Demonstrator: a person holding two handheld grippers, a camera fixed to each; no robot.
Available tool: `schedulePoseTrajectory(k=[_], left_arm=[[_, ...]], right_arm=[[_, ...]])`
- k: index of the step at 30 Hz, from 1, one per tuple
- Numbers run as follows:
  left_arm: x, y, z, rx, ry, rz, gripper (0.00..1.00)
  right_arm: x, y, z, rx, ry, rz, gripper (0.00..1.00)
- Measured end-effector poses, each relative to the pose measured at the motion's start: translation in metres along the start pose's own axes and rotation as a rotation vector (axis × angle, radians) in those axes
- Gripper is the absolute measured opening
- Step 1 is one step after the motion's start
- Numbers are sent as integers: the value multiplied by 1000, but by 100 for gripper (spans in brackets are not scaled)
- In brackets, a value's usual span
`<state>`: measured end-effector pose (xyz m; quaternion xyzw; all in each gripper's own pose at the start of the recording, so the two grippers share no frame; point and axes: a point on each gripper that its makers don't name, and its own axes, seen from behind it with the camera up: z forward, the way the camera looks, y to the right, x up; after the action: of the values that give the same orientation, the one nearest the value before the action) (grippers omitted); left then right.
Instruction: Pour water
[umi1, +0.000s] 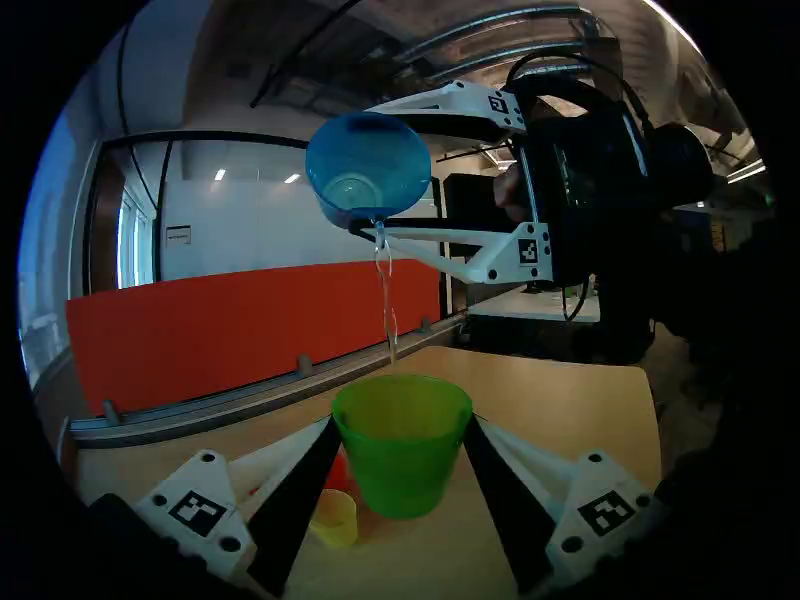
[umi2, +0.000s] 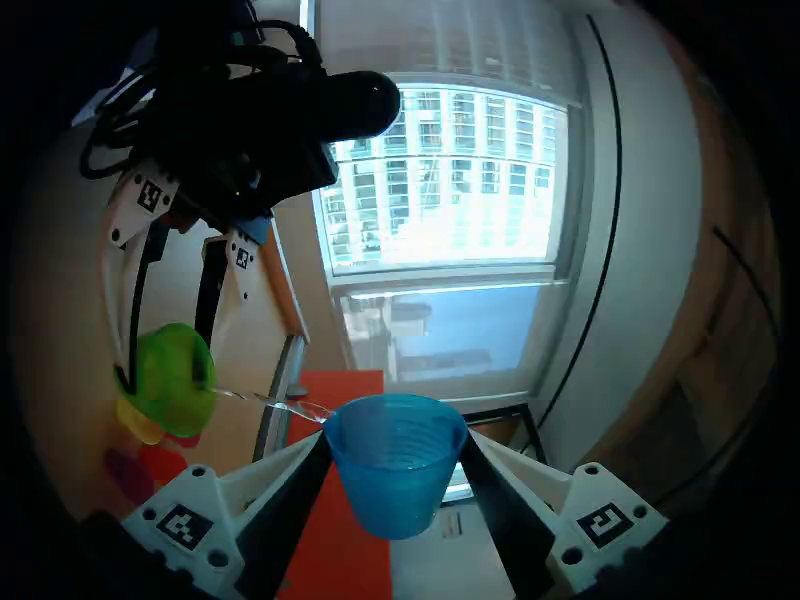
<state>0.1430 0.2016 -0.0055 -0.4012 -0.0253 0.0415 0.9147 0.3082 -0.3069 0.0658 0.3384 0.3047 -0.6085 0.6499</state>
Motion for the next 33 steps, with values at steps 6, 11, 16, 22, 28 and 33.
schedulePoseTrajectory(k=[6, 11, 16, 22, 28, 33], left_arm=[[0, -1, 0, 2, 2, -1, 86], [1, -1, 0, 3, 2, 0, 86], [1, -1, 1, 2, 3, -1, 86], [1, 0, 2, 0, 3, -1, 86], [0, -1, 3, 2, 2, 0, 86], [1, -1, 3, 3, 2, -1, 86]], right_arm=[[2, 1, 0, -1, 2, -23, 91], [2, 1, 0, 0, 1, -40, 91], [2, 2, -1, -2, 1, -54, 91], [3, 3, -1, -2, 2, -65, 91], [2, 3, -1, -2, 1, -73, 91], [3, 4, -1, -3, 3, -80, 91]])
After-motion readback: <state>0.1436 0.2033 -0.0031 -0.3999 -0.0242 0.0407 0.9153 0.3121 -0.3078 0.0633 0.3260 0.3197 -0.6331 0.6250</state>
